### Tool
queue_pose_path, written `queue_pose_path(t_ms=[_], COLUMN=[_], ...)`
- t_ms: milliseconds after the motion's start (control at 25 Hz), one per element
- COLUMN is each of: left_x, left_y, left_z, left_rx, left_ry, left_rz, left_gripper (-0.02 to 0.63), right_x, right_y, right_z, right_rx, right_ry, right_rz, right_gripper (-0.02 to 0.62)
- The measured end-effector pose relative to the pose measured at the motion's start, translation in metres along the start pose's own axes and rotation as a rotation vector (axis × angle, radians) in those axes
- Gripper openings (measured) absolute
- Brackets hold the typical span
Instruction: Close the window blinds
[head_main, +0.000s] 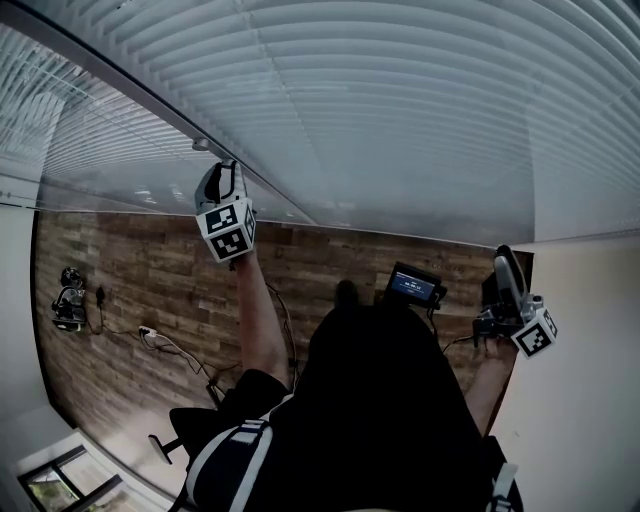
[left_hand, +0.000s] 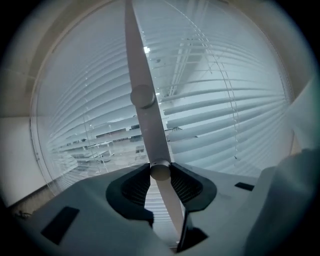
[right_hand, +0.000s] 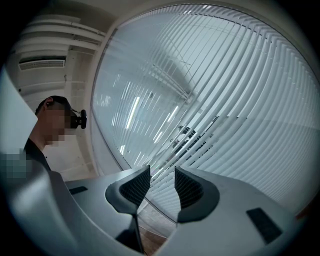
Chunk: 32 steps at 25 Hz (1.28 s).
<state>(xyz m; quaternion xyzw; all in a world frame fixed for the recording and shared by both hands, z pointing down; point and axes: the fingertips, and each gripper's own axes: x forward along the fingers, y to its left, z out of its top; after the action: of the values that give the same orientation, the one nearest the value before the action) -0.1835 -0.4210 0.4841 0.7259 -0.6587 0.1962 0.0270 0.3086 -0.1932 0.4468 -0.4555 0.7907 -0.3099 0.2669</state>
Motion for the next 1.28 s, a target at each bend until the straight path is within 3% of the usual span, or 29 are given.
queue_pose_path(t_ms=[80,200,480,600,760,960,1080,1200,1280], left_x=[0.0,0.0,-0.004,-0.003,-0.001,0.0,0.003,0.002,0.004], left_y=[0.002,0.001,0.008,0.009,0.009,0.006,0.004,0.005,0.006], left_z=[0.002,0.001,0.007,0.002,0.002,0.003,0.001,-0.001,-0.007], left_rx=[0.034,0.016,-0.279,-0.345,-0.305,-0.114,-0.039,-0.023,-0.06], left_ry=[0.012,0.002,-0.091,-0.101,-0.082,-0.018,0.003,0.001,-0.02], left_rz=[0.012,0.007,-0.08,-0.094,-0.083,-0.031,-0.009,-0.008,-0.02], left_gripper=[0.138,0.138,0.14,0.14,0.138,0.138,0.138,0.138,0.138], right_x=[0.003,0.003,0.012,0.007,0.007,0.005,0.006,0.004,0.004], right_y=[0.005,0.003,0.014,0.007,0.006,0.007,0.009,0.009,0.004], right_z=[0.002,0.001,0.006,0.0,-0.001,0.0,0.0,-0.004,-0.014], right_rx=[-0.002,-0.001,-0.028,-0.005,-0.007,-0.001,-0.018,-0.014,-0.009], right_ry=[0.0,-0.001,0.003,0.0,0.001,-0.001,-0.002,0.0,0.003], right_rz=[0.002,0.009,0.01,0.012,0.008,0.001,-0.003,-0.009,-0.011], right_gripper=[0.155,0.156,0.155,0.155,0.155,0.155,0.156,0.156,0.155])
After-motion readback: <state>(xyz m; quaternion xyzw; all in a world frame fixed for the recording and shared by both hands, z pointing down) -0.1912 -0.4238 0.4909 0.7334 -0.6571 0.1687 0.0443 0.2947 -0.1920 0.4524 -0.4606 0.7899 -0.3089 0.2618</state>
